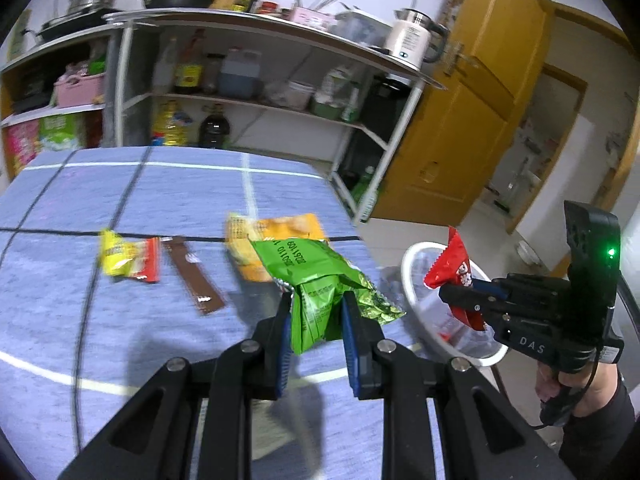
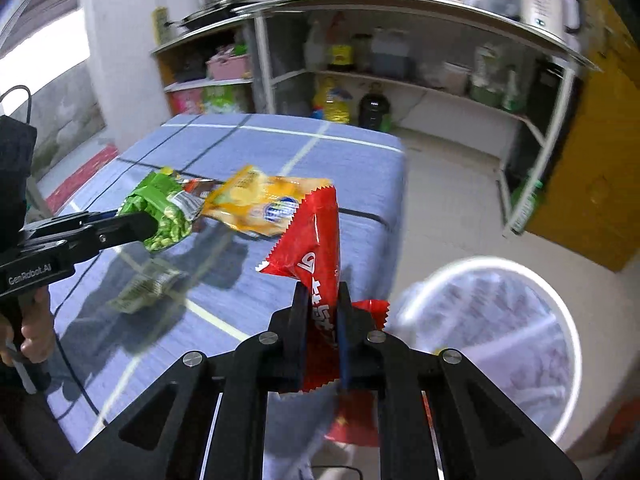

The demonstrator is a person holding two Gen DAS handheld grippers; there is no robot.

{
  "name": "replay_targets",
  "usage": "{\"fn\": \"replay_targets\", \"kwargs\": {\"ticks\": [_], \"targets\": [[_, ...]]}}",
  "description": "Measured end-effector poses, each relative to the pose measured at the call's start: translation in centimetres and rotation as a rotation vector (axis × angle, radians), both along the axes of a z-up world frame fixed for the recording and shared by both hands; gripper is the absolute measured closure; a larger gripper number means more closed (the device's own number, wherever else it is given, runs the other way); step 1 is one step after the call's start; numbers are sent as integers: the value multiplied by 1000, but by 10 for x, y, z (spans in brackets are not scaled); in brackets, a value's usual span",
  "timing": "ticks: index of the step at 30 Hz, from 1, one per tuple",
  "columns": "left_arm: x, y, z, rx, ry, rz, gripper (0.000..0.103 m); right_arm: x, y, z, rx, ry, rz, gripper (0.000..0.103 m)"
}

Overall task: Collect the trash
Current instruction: 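Carry the green bag and red packet over the white bin and open both tools, then move the left tool to the barcode paper label while the right tool reaches the yellow chip bag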

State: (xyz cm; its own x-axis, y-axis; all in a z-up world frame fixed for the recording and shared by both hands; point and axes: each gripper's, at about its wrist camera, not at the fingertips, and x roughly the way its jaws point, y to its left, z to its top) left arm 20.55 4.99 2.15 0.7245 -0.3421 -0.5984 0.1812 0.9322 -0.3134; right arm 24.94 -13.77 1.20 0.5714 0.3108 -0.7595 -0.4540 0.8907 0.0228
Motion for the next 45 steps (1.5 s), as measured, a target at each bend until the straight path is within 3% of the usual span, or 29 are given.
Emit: {"fn": "replay_targets", "kwargs": {"ticks": [7,16,21,25,28,32,45], "targets": [[15,-67,-3,33,16,-117,79,-6,-72,-9,-6,27,-133,91],[45,-149,-17,46,54,-224,79,0,-134,-32,-2,82,-260,89],[58,-175,-26,52,74,-252,78,3,-152,-41,-4,96,-310,81],[63,-184,-30,56,72,-260,78,5,-160,-45,-3,99,-337,69],[65,-186,-31,62,70,-258,76,6,-164,-43,15,87,-347,69],[66,-185,-32,47,70,-257,63,4,-164,-39,25,75,-350,68],[46,-150,-10,28,14,-207,63,-13,-148,-2,80,-29,-320,68]]}}
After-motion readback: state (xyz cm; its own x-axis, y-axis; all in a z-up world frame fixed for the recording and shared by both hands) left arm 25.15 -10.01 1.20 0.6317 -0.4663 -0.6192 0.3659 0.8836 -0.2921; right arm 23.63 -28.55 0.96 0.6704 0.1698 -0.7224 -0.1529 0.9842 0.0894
